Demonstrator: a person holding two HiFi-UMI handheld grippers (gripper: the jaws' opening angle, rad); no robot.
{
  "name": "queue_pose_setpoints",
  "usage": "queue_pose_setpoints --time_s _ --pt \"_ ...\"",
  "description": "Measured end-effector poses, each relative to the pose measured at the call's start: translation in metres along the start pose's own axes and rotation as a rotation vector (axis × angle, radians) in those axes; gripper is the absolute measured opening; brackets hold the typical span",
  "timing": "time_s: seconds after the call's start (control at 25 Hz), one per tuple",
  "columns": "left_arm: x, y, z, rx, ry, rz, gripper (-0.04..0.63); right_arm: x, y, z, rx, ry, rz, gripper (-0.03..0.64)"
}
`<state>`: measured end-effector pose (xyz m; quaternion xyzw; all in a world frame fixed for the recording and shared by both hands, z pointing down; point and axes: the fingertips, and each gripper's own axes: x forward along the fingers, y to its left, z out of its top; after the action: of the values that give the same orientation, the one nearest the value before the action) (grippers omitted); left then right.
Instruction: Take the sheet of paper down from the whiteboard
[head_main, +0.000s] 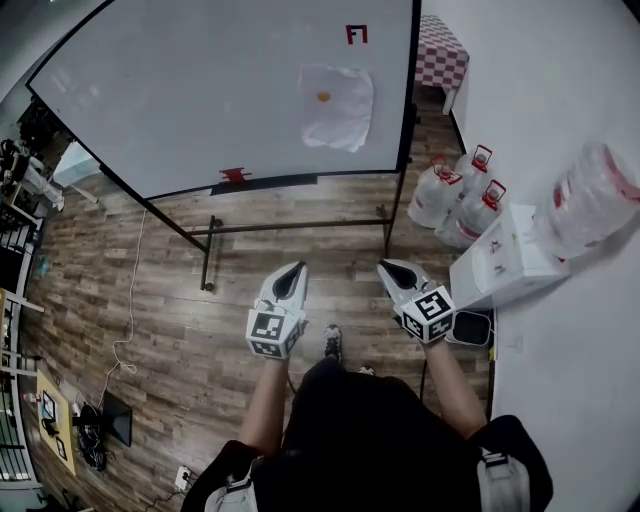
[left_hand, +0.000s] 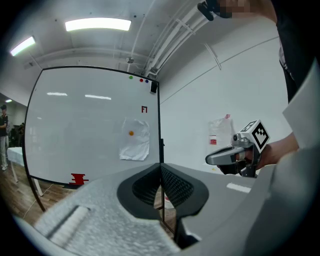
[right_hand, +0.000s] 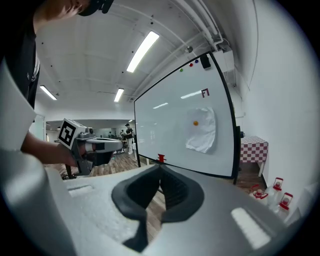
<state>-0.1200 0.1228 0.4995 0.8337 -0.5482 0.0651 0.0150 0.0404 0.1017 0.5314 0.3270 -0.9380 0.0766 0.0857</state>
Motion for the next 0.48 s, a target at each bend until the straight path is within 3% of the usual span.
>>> queue_pose_setpoints --time_s 0.48 --pt "0.061 0.053 0.001 -0.023 -0.005 -0.079 0.011 0.056 -0.031 0.013 0.017 0.030 -0.064 0.003"
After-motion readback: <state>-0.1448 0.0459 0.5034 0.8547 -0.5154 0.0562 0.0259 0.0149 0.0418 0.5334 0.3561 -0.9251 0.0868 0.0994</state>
